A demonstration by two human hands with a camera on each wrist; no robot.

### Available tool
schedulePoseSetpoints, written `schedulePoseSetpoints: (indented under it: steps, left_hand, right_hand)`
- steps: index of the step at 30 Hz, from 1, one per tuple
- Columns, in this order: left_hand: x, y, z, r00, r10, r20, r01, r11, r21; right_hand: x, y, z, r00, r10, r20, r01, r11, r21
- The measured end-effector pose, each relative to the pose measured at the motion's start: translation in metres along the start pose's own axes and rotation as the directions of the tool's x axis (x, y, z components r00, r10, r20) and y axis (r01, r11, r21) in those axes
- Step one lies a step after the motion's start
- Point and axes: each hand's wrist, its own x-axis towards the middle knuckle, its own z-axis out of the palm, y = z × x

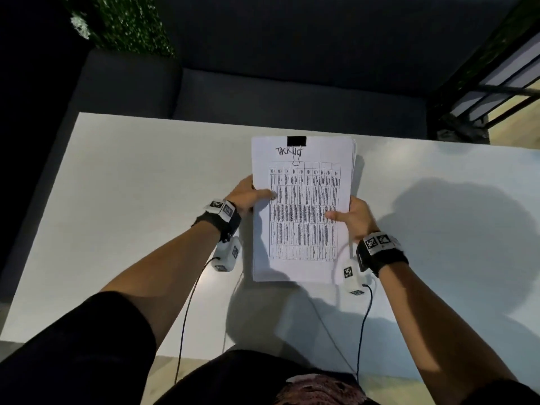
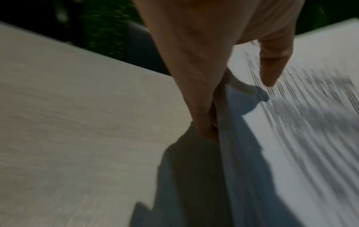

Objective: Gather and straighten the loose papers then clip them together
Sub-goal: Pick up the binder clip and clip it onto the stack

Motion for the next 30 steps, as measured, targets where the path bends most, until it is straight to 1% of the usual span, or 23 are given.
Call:
schedulePoseSetpoints:
  steps: [1, 2, 3, 5, 7, 9, 11, 13, 14, 16, 19, 23, 27, 30]
  left_hand:
    - [0.000, -0.010, 0.010, 0.997, -0.062, 0.054, 0.053, 0.986, 0.160]
    - [-0.003, -0.014, 0.025, 0.991, -0.115, 0.070, 0.091, 0.953, 0.289]
    - [-0.004, -0.019, 0.041, 0.989, -0.138, 0.061, 0.106, 0.922, 0.371]
    - [-0.002, -0.024, 0.078, 0.988, -0.150, 0.040, 0.117, 0.888, 0.444]
    - [0.000, -0.020, 0.118, 0.982, -0.173, 0.080, 0.108, 0.851, 0.514]
    - [0.004, -0.016, 0.161, 0.976, -0.184, 0.117, 0.082, 0.808, 0.583]
    - [0.010, -0.018, 0.203, 0.972, -0.190, 0.139, 0.067, 0.791, 0.608]
    - [0.013, -0.020, 0.240, 0.969, -0.208, 0.135, 0.079, 0.776, 0.626]
    - [0.015, -0.019, 0.256, 0.969, -0.205, 0.136, 0.074, 0.771, 0.632]
    - [0.019, -0.016, 0.284, 0.972, -0.180, 0.152, 0.041, 0.764, 0.643]
    - [0.025, -0.009, 0.319, 0.980, -0.100, 0.174, -0.046, 0.733, 0.679]
    - [0.036, 0.003, 0.353, 0.987, -0.075, 0.141, -0.044, 0.722, 0.690]
    - [0.038, 0.014, 0.383, 0.982, -0.071, 0.172, -0.071, 0.709, 0.701]
    - [0.038, 0.016, 0.402, 0.981, -0.068, 0.183, -0.079, 0.720, 0.690]
  right_hand:
    - [0.001, -0.002, -0.010, 1.000, 0.003, -0.008, -0.003, 1.000, -0.006]
    - [0.002, -0.002, -0.021, 1.000, 0.009, -0.018, -0.009, 1.000, -0.020]
    - [0.001, -0.002, -0.033, 0.999, 0.012, -0.033, -0.014, 0.999, -0.049]
    - [-0.001, 0.002, -0.060, 0.998, 0.020, -0.060, -0.029, 0.988, -0.151]
    - [-0.005, 0.012, -0.091, 0.993, 0.020, -0.119, -0.049, 0.968, -0.246]
    - [-0.014, 0.024, -0.126, 0.981, -0.012, -0.196, -0.051, 0.948, -0.315]
    - [-0.021, 0.041, -0.162, 0.965, -0.037, -0.260, -0.066, 0.924, -0.377]
    - [-0.024, 0.060, -0.195, 0.941, 0.022, -0.337, -0.170, 0.893, -0.416]
    - [-0.026, 0.069, -0.210, 0.926, 0.062, -0.374, -0.238, 0.863, -0.445]
    - [-0.029, 0.088, -0.240, 0.903, 0.103, -0.417, -0.317, 0.814, -0.487]
    - [-0.032, 0.103, -0.279, 0.872, 0.122, -0.474, -0.373, 0.793, -0.482]
    - [-0.031, 0.106, -0.313, 0.845, 0.153, -0.513, -0.432, 0.760, -0.485]
    - [-0.029, 0.101, -0.336, 0.817, 0.136, -0.560, -0.474, 0.711, -0.520]
    - [-0.028, 0.098, -0.352, 0.812, 0.121, -0.571, -0.489, 0.674, -0.553]
